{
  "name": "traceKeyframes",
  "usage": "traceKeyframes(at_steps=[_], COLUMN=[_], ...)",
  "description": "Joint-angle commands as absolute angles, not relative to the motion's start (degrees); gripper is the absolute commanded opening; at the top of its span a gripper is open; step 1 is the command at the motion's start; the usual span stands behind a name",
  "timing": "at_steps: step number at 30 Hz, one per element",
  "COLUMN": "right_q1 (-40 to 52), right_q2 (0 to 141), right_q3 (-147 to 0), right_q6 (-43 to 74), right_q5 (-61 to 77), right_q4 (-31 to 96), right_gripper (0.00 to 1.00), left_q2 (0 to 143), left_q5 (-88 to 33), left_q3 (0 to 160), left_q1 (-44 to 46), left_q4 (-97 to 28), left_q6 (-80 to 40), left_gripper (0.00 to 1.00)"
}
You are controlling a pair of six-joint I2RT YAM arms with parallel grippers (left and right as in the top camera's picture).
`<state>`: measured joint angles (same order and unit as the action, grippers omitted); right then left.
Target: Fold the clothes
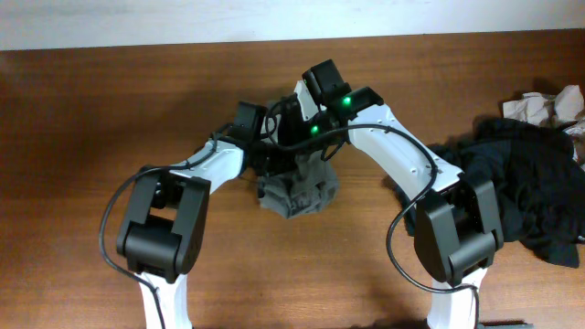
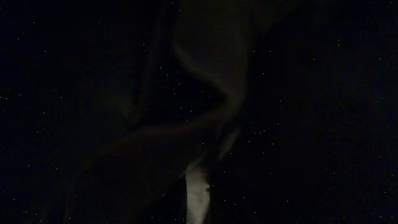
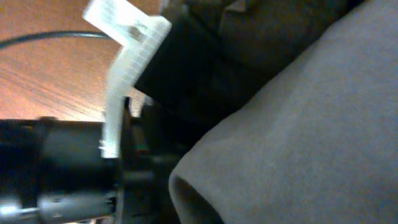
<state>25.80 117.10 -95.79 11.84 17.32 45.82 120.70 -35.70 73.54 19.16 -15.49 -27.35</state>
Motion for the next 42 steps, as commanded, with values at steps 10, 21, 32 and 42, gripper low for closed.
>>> traceKeyframes(at_steps=[10,21,32,42], right_q1=[26.61,26.61,26.63,27.51], right_q2=[118.78,118.76,117.99,118.02], right_q3=[-95.92,-96.07,-98.35,-99.29], right_q6=[12.12,12.12,12.12,12.58], right_q5=[18.44,18.90,19.33,21.26], right_q4=[46.00,46.04,47.62,47.00], right_gripper=[0.04,0.04,0.04,0.04], left_q2=[108.60,105.10,108.84,115.09], left_q5=[-21.15,-6.85,-11.18,-17.72], left_q3=[72.64,71.44,67.11,67.09], left_q1=[16.95,12.27,9.17,9.47], left_q4=[-23.27,-28.53,-24.03,-22.22], left_q6=[-17.61,-16.80,-14.35,-12.16], left_gripper=[0.19,0.19,0.06,0.05])
